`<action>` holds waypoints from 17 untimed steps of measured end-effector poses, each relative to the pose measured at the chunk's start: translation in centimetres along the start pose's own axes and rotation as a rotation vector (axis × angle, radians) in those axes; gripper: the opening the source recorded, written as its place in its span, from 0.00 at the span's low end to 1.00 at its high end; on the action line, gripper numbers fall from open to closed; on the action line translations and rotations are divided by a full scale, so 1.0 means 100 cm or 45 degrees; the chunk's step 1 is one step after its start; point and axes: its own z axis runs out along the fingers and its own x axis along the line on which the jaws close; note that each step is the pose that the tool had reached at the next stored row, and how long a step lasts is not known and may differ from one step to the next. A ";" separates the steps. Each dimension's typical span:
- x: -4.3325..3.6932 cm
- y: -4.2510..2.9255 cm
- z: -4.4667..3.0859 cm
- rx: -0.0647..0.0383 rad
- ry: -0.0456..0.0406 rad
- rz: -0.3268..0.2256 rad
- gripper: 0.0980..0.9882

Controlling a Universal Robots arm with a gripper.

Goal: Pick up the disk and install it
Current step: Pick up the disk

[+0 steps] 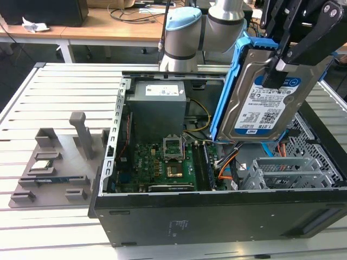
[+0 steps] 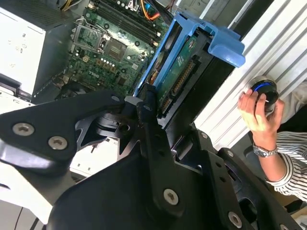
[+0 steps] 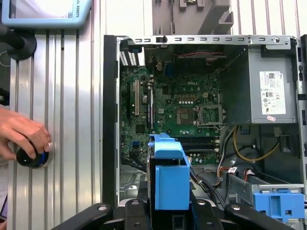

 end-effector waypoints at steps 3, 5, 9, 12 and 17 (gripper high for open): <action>0.0039 -0.0001 0.0005 0.000 0.000 0.000 0.30; 0.0060 -0.0002 0.0007 0.000 0.000 0.000 0.30; 0.0111 -0.0004 0.0012 0.000 0.000 0.000 0.30; 0.0152 -0.0006 0.0017 0.000 0.000 0.000 0.30; 0.0232 -0.0009 0.0027 0.000 0.000 0.000 0.30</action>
